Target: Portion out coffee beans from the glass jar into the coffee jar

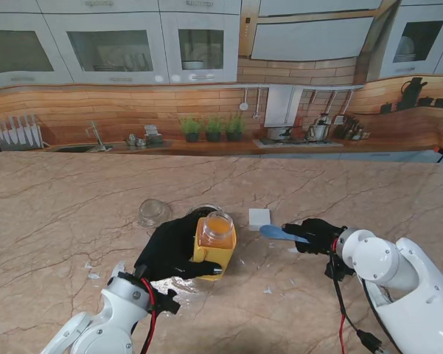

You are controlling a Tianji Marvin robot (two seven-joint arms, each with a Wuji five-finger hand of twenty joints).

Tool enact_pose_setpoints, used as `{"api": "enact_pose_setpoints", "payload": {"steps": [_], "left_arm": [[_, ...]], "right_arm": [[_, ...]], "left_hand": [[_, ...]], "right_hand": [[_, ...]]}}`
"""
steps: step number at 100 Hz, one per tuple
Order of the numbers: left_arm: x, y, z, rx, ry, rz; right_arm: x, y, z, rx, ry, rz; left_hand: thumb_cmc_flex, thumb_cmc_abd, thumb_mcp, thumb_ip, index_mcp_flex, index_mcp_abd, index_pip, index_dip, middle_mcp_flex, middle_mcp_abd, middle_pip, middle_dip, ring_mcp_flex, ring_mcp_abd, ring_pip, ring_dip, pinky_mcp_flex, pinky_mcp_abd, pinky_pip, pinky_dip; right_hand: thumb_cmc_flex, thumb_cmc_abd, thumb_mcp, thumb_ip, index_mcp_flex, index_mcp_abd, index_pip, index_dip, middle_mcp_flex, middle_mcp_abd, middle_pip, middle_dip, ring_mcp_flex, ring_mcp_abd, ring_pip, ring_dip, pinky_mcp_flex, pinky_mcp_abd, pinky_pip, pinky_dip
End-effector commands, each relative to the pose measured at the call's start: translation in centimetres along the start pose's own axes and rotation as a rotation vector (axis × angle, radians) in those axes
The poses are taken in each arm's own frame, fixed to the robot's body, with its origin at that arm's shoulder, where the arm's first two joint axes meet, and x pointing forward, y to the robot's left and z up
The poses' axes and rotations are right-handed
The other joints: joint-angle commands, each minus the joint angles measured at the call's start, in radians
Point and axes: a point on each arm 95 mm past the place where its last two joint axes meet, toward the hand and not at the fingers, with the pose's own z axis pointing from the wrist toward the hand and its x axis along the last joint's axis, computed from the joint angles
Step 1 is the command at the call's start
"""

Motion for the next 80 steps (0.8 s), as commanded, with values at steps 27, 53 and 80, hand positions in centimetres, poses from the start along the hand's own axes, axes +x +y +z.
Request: {"api": "enact_pose_setpoints", "payload": {"steps": [27,53,80], "left_arm": [[-0.1,0.2,-0.3,-0.008,-0.003,-0.004],[-0.3,-0.1,-0.3,-0.005,0.004,0.016],[-0.8,-1.0,-0.4,0.019,0.001,0.031]], "right_arm": [[0.0,-0.6,0.2,0.018,-0.011,0.011],[0.7,-0.2,0.6,-0.057,0.049,-0.079],[1.9,0.6,0.6,-0.043,0.078,-0.088]], "left_hand": [[0.190,0.210,0.260,0.143,0.070,-0.251,0.257,0.074,0.125,-0.121,0.111,0.083,-0.003,0.062,-0.053,0.011,-0.021,-0.130,0.183,-0.012],[0.190,0.210,0.260,0.144,0.070,-0.253,0.257,0.073,0.125,-0.119,0.110,0.083,-0.003,0.061,-0.053,0.011,-0.021,-0.130,0.183,-0.013],[0.189,0.210,0.260,0.143,0.072,-0.252,0.256,0.073,0.127,-0.120,0.109,0.084,-0.003,0.063,-0.054,0.011,-0.021,-0.130,0.183,-0.013]], "right_hand": [[0.087,0.053,0.002,0.066,0.056,-0.008,0.009,0.037,0.076,0.118,0.067,0.007,-0.013,-0.072,0.076,-0.003,0.034,-0.014,0.223,-0.008],[0.070,-0.072,0.162,0.301,0.069,-0.084,0.199,0.010,0.075,0.078,0.162,0.035,-0.018,-0.009,0.090,0.052,0.039,-0.030,0.259,0.032],[0.209,-0.379,0.212,0.317,0.069,-0.102,0.230,-0.003,0.075,0.054,0.185,0.042,-0.016,-0.048,0.089,0.058,0.044,-0.089,0.269,0.024]]}}
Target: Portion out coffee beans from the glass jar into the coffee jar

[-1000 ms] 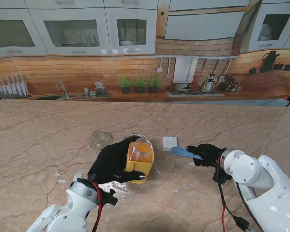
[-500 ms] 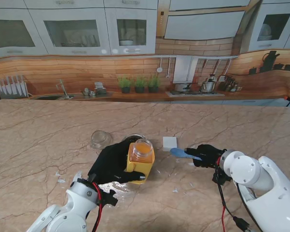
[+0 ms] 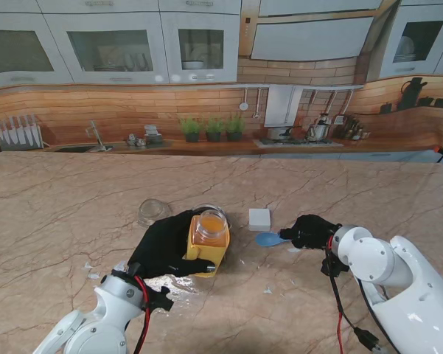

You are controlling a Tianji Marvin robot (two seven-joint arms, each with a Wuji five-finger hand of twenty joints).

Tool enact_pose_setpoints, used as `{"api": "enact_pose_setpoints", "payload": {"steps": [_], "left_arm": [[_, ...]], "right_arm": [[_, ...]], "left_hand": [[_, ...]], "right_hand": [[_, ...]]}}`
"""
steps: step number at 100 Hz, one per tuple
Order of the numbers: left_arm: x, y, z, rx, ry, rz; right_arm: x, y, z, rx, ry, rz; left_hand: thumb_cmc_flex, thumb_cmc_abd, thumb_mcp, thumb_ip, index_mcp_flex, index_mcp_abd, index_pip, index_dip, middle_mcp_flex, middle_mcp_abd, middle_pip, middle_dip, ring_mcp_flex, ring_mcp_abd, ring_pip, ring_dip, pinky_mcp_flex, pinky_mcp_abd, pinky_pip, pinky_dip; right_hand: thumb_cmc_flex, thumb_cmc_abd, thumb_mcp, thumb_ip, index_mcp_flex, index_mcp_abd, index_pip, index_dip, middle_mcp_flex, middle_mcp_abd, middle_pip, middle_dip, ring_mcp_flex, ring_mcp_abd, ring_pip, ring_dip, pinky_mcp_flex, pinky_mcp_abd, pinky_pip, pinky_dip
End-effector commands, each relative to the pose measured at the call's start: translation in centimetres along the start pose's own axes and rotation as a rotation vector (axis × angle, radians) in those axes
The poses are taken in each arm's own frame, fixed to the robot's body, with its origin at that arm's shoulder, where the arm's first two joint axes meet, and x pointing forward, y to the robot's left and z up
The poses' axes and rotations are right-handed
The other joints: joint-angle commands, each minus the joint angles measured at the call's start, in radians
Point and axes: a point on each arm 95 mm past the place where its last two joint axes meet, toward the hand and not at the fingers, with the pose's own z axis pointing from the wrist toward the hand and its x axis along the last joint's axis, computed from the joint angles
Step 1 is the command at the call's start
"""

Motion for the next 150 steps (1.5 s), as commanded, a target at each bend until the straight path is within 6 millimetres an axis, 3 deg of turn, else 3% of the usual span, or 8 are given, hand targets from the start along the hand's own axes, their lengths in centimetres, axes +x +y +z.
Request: {"api": "enact_pose_setpoints", "payload": {"steps": [1,17,31,40,91,121,150], "left_arm": [[-0.1,0.0,-0.3,0.005,-0.007,-0.005],[-0.2,-0.2,-0.2,0.013,-0.007,-0.003],[-0.3,-0.5,-0.2,0.016,-0.006,0.002],[-0.5,-0.7,-0.2,0.019,-0.001,0.021],[-3.1,-2.3,0.4,0.124,0.004,0.118],[-4.8,-2.7,0.5,0.165,0.020,0.170],[-6.0,-2.0,0.8,0.194,0.064,0.210]], "right_arm": [[0.8,0.5,0.0,-0.013,0.020,-0.012],[1.3,0.8,0.2,-0.017,0.038,-0.021],[2.0,1.3,0.3,-0.033,0.066,-0.015],[2.8,2.2,0.3,-0.051,0.093,-0.004],[10.0,8.2,1.0,0.006,0.227,-0.039],[13.7,8.7,2.8,0.106,0.235,-0.128],[16.3,7.8,4.3,0.146,0.232,-0.256]], "left_hand": [[0.190,0.210,0.260,0.143,0.072,-0.252,0.256,0.073,0.127,-0.118,0.109,0.084,-0.003,0.062,-0.054,0.011,-0.022,-0.131,0.183,-0.013],[0.190,0.209,0.261,0.143,0.072,-0.251,0.256,0.072,0.128,-0.121,0.109,0.084,-0.003,0.063,-0.054,0.011,-0.022,-0.129,0.184,-0.013],[0.191,0.209,0.261,0.143,0.073,-0.250,0.256,0.072,0.128,-0.117,0.109,0.085,-0.003,0.063,-0.054,0.011,-0.022,-0.128,0.184,-0.013],[0.192,0.208,0.262,0.143,0.074,-0.250,0.256,0.071,0.130,-0.119,0.109,0.085,-0.003,0.064,-0.053,0.012,-0.021,-0.128,0.184,-0.013],[0.188,0.213,0.257,0.142,0.064,-0.261,0.258,0.076,0.121,-0.126,0.108,0.089,-0.003,0.058,-0.058,0.010,-0.022,-0.129,0.182,-0.014],[0.186,0.220,0.246,0.143,0.052,-0.276,0.259,0.081,0.110,-0.138,0.106,0.093,-0.004,0.057,-0.065,0.009,-0.023,-0.131,0.176,-0.016],[0.185,0.229,0.234,0.143,0.034,-0.286,0.265,0.090,0.095,-0.153,0.106,0.102,-0.005,0.056,-0.087,0.005,-0.025,-0.129,0.160,-0.022]], "right_hand": [[0.072,-0.103,0.071,0.060,0.045,-0.050,0.084,-0.002,0.075,0.064,0.116,0.017,-0.015,-0.049,0.088,0.032,0.040,-0.064,0.269,0.011],[0.081,-0.182,0.113,0.066,0.045,-0.058,0.093,-0.007,0.074,0.052,0.123,0.018,-0.014,-0.070,0.087,0.035,0.042,-0.095,0.274,0.011],[0.079,-0.049,0.072,0.036,0.045,-0.051,0.087,-0.016,0.075,0.060,0.114,0.014,-0.014,-0.056,0.085,0.029,0.040,-0.079,0.270,0.009],[0.079,-0.002,0.053,0.028,0.044,-0.048,0.083,-0.020,0.075,0.063,0.110,0.012,-0.015,-0.047,0.086,0.028,0.039,-0.067,0.269,0.010],[0.091,-0.033,0.045,0.023,0.042,-0.060,0.077,-0.022,0.074,0.051,0.105,0.010,-0.013,-0.070,0.082,0.020,0.039,-0.072,0.263,0.007],[0.082,-0.062,0.059,0.022,0.040,-0.083,0.074,-0.014,0.074,0.033,0.102,0.011,-0.012,-0.093,0.080,0.013,0.041,-0.096,0.256,-0.006],[0.069,-0.057,0.056,0.016,0.039,-0.098,0.068,-0.008,0.074,0.016,0.098,0.012,-0.011,-0.114,0.078,0.008,0.042,-0.114,0.255,-0.015]]}}
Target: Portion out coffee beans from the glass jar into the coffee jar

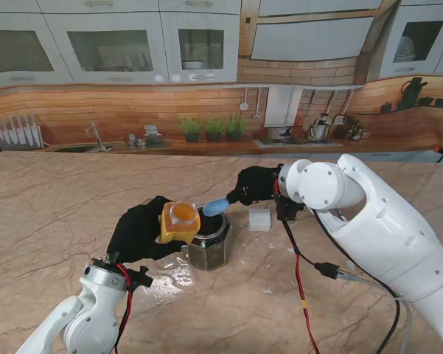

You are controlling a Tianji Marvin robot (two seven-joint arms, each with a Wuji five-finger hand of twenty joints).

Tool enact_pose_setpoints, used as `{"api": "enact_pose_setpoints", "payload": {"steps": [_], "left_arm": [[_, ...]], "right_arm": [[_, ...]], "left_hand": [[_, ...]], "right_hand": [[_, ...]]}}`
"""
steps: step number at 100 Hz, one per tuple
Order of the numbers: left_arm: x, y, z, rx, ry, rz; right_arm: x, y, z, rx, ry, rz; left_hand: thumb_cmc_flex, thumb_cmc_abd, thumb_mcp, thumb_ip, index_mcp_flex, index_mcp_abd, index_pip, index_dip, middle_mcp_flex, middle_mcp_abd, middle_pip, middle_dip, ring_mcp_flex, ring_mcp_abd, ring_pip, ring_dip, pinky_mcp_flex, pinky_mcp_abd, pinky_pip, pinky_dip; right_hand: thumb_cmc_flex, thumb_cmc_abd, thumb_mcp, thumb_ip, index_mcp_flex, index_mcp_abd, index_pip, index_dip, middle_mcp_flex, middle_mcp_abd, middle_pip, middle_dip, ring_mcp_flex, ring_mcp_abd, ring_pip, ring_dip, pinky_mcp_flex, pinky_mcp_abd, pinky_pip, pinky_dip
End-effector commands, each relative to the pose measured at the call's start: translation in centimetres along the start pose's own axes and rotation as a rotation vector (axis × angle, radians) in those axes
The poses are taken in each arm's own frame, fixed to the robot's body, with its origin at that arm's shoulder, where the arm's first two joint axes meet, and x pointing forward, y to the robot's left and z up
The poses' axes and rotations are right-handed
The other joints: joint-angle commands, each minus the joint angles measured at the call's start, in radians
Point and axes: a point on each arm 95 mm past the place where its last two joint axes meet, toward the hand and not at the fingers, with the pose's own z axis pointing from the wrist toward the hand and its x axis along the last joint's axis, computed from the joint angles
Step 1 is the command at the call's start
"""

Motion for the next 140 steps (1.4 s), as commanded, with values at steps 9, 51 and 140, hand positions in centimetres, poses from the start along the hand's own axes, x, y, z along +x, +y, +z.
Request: {"api": "enact_pose_setpoints", "payload": {"steps": [9,51,140], "left_arm": [[-0.3,0.7,-0.1,0.009,0.006,0.000],[-1.2,1.3,-0.1,0.037,0.032,0.025],[-1.8,1.2,-0.8,0.034,0.040,0.045]], "right_arm": [[1.5,-0.1,0.8,-0.026,0.014,-0.083],[3.7,0.2,1.3,-0.039,0.061,-0.301],[5.1,1.3,1.3,-0.064,0.071,-0.682]], "left_hand": [[0.186,0.224,0.231,0.143,0.034,-0.286,0.263,0.092,0.091,-0.151,0.106,0.104,-0.005,0.056,-0.082,0.005,-0.025,-0.129,0.157,-0.013],[0.195,0.233,0.215,0.144,0.025,-0.288,0.265,0.097,0.082,-0.152,0.106,0.107,-0.005,0.065,-0.093,0.010,-0.026,-0.117,0.151,-0.015],[0.198,0.229,0.217,0.150,0.032,-0.282,0.264,0.096,0.087,-0.145,0.107,0.107,-0.003,0.065,-0.089,0.019,-0.026,-0.108,0.155,-0.016]], "right_hand": [[0.027,-0.005,0.009,-0.002,0.038,-0.079,0.051,0.014,0.074,0.030,0.071,0.011,-0.007,-0.105,0.076,-0.006,0.042,-0.084,0.255,-0.007],[0.007,0.003,0.011,0.002,0.036,-0.102,0.048,0.024,0.073,0.009,0.072,0.015,-0.006,-0.138,0.074,-0.005,0.044,-0.118,0.261,-0.015],[-0.034,0.031,0.010,0.011,0.032,-0.158,0.040,0.044,0.073,-0.044,0.071,0.021,-0.002,-0.204,0.067,-0.003,0.048,-0.187,0.260,-0.028]]}}
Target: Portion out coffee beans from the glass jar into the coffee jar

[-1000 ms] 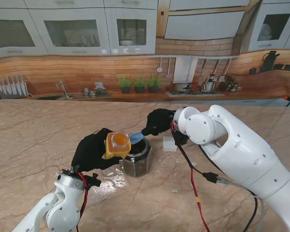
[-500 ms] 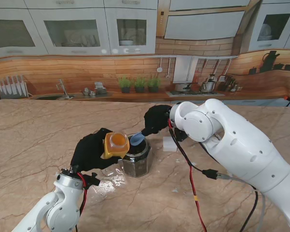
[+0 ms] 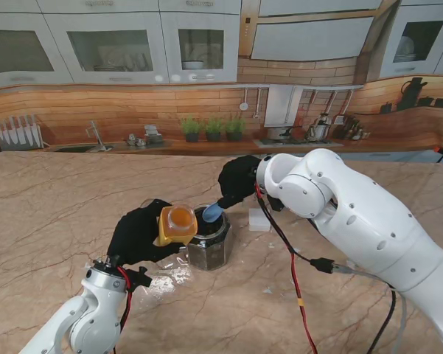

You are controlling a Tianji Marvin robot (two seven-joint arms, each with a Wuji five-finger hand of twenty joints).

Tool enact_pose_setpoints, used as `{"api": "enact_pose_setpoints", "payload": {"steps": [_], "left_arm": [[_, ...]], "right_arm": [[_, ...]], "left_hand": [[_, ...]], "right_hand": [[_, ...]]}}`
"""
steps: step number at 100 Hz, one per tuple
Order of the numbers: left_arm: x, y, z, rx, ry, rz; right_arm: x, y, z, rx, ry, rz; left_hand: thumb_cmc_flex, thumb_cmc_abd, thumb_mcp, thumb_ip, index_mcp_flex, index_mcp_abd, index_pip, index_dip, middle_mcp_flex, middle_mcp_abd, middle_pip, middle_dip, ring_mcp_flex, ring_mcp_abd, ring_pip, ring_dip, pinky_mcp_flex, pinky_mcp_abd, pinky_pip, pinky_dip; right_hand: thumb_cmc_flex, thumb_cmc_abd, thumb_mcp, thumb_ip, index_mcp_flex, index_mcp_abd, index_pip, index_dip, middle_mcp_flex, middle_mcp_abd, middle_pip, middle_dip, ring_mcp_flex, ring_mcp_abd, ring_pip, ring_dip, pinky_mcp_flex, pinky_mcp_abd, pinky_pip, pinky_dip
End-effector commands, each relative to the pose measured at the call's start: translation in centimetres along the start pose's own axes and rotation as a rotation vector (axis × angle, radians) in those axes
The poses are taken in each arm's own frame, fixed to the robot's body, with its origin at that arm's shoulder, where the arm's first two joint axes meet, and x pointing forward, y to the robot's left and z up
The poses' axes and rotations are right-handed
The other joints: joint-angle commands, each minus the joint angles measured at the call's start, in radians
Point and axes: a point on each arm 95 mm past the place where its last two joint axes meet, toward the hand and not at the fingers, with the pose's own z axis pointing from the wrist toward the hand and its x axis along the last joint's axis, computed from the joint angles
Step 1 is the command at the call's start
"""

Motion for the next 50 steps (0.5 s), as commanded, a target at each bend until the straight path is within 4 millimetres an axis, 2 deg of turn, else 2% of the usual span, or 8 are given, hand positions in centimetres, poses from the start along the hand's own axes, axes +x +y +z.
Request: {"api": "enact_pose_setpoints", "payload": {"steps": [1,50], "left_arm": [[0.1,0.2,-0.4,-0.003,-0.001,-0.006],[0.5,-0.3,-0.6,0.003,0.018,-0.017]], "right_arm": [[0.1,0.6,0.1,-0.008,0.004,-0.015],[1.0,0.2,1.7,0.043,0.041,-0.070]], "left_hand": [[0.199,0.218,0.219,0.150,0.054,-0.282,0.241,0.083,0.103,-0.138,0.107,0.078,-0.006,0.063,-0.081,0.019,-0.026,-0.111,0.155,-0.014],[0.199,0.213,0.223,0.152,0.059,-0.277,0.240,0.080,0.107,-0.125,0.106,0.076,-0.006,0.062,-0.075,0.020,-0.025,-0.115,0.159,-0.012]], "right_hand": [[-0.003,0.028,0.016,0.014,0.032,-0.076,0.039,0.015,0.073,0.032,0.062,0.011,-0.002,-0.118,0.067,-0.001,0.035,-0.081,0.260,-0.002],[-0.007,0.034,0.014,0.013,0.032,-0.083,0.038,0.019,0.073,0.028,0.062,0.013,-0.002,-0.124,0.066,0.001,0.036,-0.089,0.260,-0.003]]}}
